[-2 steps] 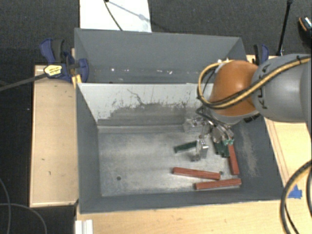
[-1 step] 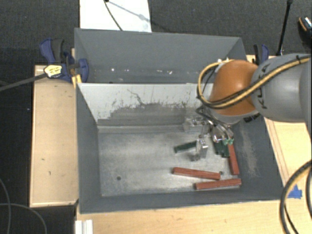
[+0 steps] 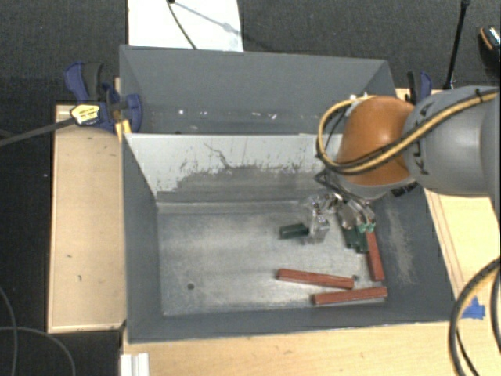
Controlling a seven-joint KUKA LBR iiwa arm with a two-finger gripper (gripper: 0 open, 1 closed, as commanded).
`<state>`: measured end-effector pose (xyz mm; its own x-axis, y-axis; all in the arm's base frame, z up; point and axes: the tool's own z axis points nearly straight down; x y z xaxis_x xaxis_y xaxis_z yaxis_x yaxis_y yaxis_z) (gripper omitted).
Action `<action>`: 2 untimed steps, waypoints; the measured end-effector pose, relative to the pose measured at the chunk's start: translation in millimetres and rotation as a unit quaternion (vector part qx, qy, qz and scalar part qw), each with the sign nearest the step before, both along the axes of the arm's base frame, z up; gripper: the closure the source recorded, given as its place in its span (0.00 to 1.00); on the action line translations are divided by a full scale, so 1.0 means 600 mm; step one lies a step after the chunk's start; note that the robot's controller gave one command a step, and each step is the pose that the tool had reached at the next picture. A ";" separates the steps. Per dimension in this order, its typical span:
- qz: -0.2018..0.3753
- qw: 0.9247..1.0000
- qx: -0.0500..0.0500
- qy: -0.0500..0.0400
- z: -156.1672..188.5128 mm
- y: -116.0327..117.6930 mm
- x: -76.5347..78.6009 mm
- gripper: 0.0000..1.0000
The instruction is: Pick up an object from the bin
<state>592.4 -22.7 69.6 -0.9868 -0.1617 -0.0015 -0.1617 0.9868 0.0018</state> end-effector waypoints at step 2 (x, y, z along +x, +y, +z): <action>-0.005 1.000 0.000 -0.003 0.139 0.000 0.006 1.00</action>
Offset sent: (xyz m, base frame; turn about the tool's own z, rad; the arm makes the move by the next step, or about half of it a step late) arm -0.0001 0.0001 0.0646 0.0000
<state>596.0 -22.5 153.1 -0.9885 -0.1513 -0.0068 -0.1513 0.9885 0.0002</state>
